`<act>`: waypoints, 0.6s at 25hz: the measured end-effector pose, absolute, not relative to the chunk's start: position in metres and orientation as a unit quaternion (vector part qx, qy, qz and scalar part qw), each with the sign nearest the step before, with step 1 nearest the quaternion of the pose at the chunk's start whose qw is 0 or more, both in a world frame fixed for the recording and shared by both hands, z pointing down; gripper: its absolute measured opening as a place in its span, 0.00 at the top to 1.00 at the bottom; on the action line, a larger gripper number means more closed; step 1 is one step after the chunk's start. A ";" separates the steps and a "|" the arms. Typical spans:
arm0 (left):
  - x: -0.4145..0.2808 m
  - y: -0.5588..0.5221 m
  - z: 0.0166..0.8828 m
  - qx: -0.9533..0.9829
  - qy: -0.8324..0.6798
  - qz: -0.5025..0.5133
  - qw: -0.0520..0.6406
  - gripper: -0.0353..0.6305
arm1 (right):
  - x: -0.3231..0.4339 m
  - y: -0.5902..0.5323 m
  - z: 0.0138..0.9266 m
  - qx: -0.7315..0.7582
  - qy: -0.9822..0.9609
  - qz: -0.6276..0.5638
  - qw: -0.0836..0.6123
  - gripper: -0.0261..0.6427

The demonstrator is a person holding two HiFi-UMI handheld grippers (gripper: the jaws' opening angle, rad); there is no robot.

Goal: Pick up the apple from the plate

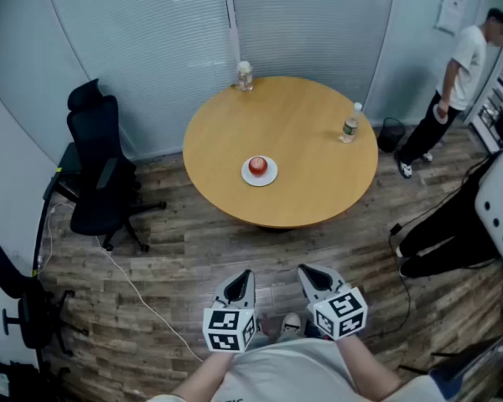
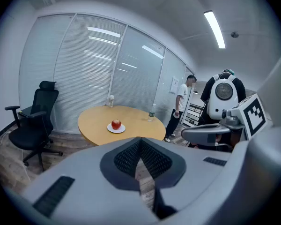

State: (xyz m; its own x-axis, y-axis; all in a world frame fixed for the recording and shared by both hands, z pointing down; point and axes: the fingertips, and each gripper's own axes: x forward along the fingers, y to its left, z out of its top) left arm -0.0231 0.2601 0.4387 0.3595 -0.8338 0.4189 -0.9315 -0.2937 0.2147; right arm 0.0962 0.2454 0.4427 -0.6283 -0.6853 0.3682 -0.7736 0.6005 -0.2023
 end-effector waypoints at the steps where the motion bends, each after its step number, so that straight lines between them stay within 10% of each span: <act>1: -0.024 0.259 0.438 0.796 -0.555 0.113 0.214 0.94 | 0.096 0.245 0.443 0.412 -0.886 0.174 0.127 0.91; 15: -0.050 0.262 0.439 0.801 -0.546 0.107 0.219 0.94 | 0.080 0.250 0.448 0.422 -0.877 0.186 0.136 0.91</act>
